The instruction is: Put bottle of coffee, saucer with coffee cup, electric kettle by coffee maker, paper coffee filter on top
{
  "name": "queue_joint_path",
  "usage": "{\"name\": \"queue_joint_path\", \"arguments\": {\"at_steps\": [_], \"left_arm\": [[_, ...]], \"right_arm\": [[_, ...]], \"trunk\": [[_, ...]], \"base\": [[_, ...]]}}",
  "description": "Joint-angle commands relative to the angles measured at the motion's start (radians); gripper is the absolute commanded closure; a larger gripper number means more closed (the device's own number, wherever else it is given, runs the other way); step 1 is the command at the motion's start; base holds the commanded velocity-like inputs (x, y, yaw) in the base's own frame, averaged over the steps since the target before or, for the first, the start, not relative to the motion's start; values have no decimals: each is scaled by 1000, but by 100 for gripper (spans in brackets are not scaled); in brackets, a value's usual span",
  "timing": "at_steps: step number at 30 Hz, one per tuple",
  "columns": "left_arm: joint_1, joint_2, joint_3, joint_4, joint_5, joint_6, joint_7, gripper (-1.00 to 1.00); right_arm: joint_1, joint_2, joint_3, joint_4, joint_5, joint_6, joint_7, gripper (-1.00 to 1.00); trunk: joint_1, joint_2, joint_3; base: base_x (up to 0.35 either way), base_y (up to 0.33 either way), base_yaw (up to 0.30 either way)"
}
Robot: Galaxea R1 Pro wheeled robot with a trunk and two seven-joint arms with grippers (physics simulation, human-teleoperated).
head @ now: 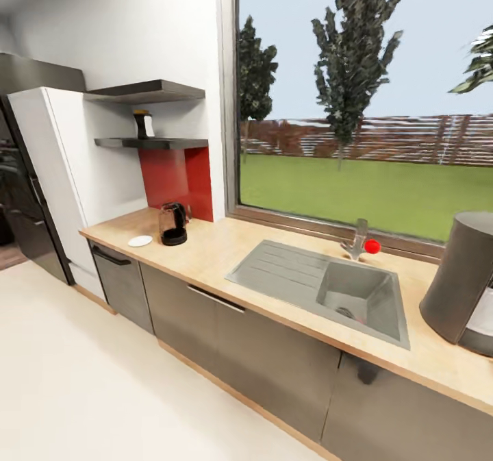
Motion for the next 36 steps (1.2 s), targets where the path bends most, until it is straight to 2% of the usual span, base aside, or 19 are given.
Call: {"name": "queue_joint_path", "arguments": {"at_steps": [1,9,25,28,29,31,34,36], "left_arm": [[-1,-1,8,1,-9,-6,-7,-100],[-1,-1,8,0,-9,-7,-7,-100],[-1,-1,8,0,-11,-6,-7,-100],[-1,0,8,0,-12,-6,-6,-100],[-1,0,8,0,-12,-5,-6,-100],[-1,-1,8,0,-12,-5,-6,-100],[-1,0,8,0,-12,-5,-6,-100],[-1,0,8,0,-12,-5,-6,-100]], "right_arm": [[0,1,-4,1,6,-3,0,-100],[0,1,-4,1,7,-3,0,-100],[0,1,-2,35,12,15,2,-100],[0,1,-3,33,11,103,-1,-100],[0,1,-3,31,11,154,-1,-100],[0,1,-3,24,8,315,1,-100],[0,1,-6,-1,5,369,2,-100],[0,2,-6,-8,4,370,1,-100]], "trunk": [[1,0,0],[1,0,5],[1,0,6],[1,0,6],[1,0,6],[1,0,6],[1,0,6],[1,0,5]], "base": [[282,226,273],[277,235,244],[265,246,18],[265,246,0],[265,246,0],[258,249,0],[240,268,0],[232,277,0]]}}
